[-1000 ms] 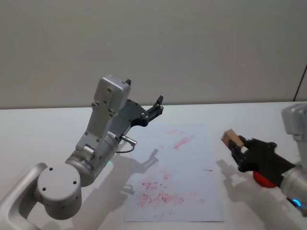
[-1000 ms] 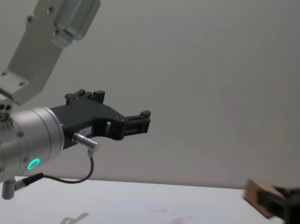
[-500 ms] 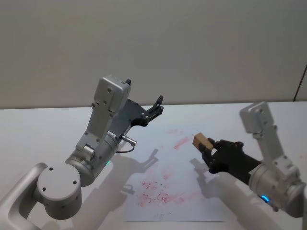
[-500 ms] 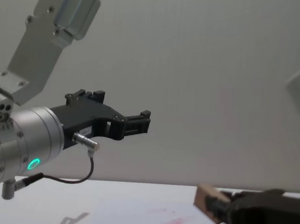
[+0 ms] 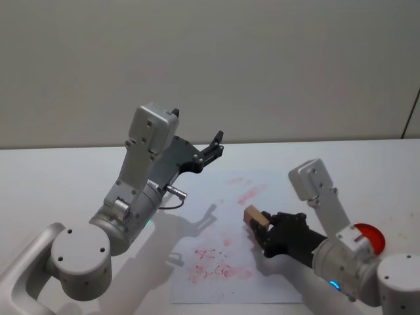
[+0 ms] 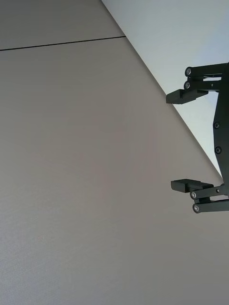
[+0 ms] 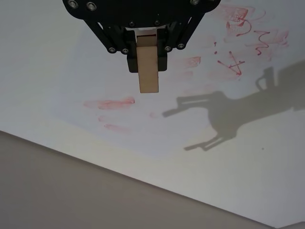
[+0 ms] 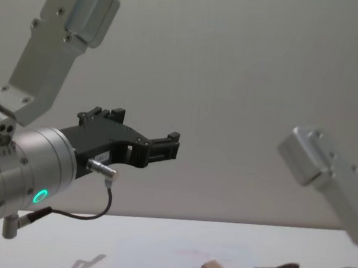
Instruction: Use the one hand to pick up the stamp and affix it onto the A4 paper.
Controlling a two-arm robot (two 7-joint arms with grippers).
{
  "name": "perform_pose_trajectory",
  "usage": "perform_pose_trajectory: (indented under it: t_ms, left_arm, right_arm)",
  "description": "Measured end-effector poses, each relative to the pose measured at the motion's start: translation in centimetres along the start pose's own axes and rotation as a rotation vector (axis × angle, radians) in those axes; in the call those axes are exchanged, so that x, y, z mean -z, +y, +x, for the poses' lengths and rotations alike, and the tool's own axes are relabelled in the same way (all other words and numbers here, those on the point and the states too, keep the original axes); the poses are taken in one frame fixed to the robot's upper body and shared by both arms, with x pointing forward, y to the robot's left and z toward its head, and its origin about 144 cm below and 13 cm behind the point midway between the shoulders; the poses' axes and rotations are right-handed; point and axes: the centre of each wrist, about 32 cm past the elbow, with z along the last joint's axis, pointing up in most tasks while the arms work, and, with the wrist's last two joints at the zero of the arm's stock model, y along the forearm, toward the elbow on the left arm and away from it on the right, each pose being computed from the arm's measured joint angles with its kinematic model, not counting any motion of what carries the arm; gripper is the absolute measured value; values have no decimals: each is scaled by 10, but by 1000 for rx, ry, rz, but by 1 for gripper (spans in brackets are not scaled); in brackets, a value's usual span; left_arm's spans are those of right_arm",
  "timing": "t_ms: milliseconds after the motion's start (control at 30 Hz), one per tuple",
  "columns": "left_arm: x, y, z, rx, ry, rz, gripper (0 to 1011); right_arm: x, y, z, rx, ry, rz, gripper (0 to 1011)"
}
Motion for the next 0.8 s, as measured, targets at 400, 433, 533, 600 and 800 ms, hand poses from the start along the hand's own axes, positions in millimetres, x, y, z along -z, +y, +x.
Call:
perform_pose_trajectory:
  t_ms: [400, 433, 533, 600, 800]
  left_arm:
    - [0, 0, 0, 0, 0, 0, 1001]
    - [0, 0, 0, 0, 0, 0, 1001]
    - [0, 0, 0, 0, 0, 0, 1001]
    - [0, 0, 0, 0, 0, 0, 1001]
    - [0, 0, 0, 0, 0, 0, 1001]
  right_arm:
    - [11, 7, -10, 6, 10, -47, 216]
    - [11, 7, -10, 6, 10, -47, 216]
    - [13, 6, -10, 13, 12, -52, 216]
    - [13, 6, -10, 18, 15, -53, 216]
    - [14, 5, -9, 36, 38, -44, 216]
